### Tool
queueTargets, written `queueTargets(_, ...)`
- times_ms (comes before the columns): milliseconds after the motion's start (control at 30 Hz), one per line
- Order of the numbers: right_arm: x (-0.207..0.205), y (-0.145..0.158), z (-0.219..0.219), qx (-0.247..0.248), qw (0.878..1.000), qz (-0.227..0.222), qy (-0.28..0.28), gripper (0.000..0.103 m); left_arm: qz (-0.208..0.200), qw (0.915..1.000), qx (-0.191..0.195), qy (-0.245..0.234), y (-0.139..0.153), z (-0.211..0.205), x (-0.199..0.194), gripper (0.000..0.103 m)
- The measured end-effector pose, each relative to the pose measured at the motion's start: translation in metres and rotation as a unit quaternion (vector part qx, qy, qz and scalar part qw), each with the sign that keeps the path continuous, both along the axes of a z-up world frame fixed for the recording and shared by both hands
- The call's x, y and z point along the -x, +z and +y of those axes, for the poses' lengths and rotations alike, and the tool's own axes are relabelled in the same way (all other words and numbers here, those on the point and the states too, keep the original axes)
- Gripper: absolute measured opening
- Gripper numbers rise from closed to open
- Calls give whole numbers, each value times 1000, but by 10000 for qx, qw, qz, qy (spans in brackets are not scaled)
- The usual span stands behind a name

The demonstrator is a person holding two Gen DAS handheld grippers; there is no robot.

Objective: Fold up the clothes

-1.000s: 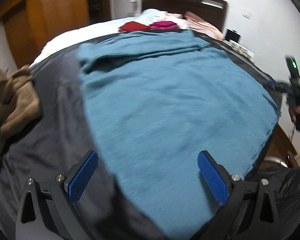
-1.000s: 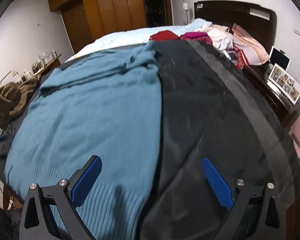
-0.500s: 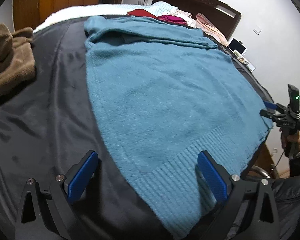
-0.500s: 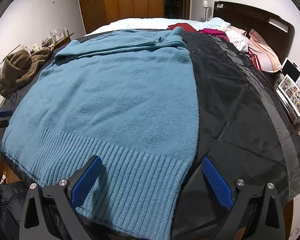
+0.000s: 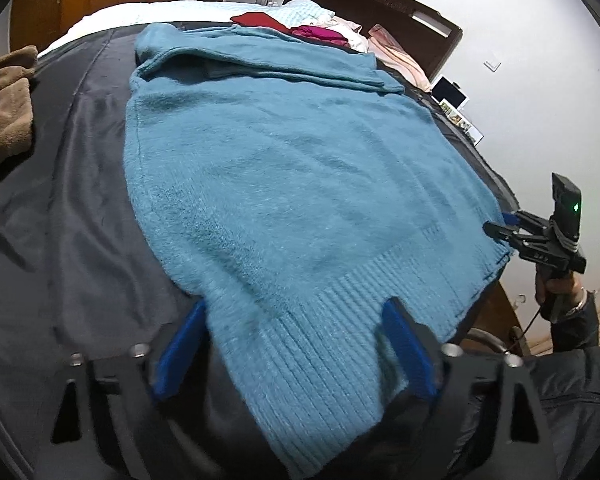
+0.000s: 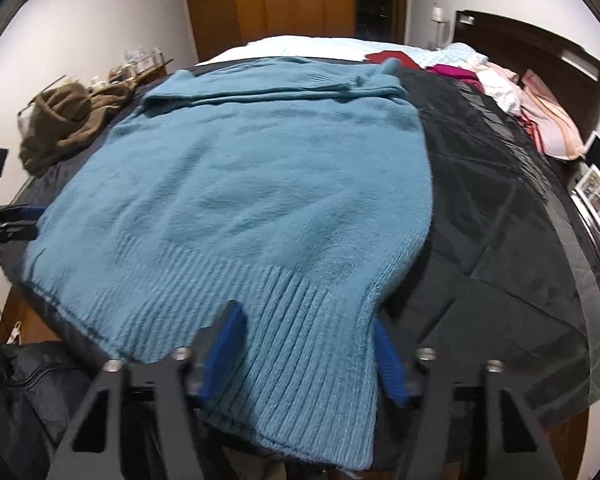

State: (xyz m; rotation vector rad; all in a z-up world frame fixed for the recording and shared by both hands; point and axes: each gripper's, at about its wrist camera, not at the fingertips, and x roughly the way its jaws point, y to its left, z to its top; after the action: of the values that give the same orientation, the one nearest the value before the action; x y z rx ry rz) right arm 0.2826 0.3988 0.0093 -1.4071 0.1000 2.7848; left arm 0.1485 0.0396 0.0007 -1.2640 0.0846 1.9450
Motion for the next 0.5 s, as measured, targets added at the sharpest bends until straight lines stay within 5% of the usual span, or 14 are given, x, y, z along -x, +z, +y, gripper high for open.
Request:
queueTargets(133, 0, 1, 3, 348, 9992, 109, 167, 43, -250, 9994, -217, 136, -3, -6, 8, 62)
queueTargets(333, 2, -1, 17, 1114, 9933, 203, 220, 35, -623, 9959, -556, 344, -7, -14, 19, 33)
queueTargets(500, 7, -5, 31, 1908, 9810, 265, 218, 33, -694, 9932, -819, 445, -4, -14, 22, 27)
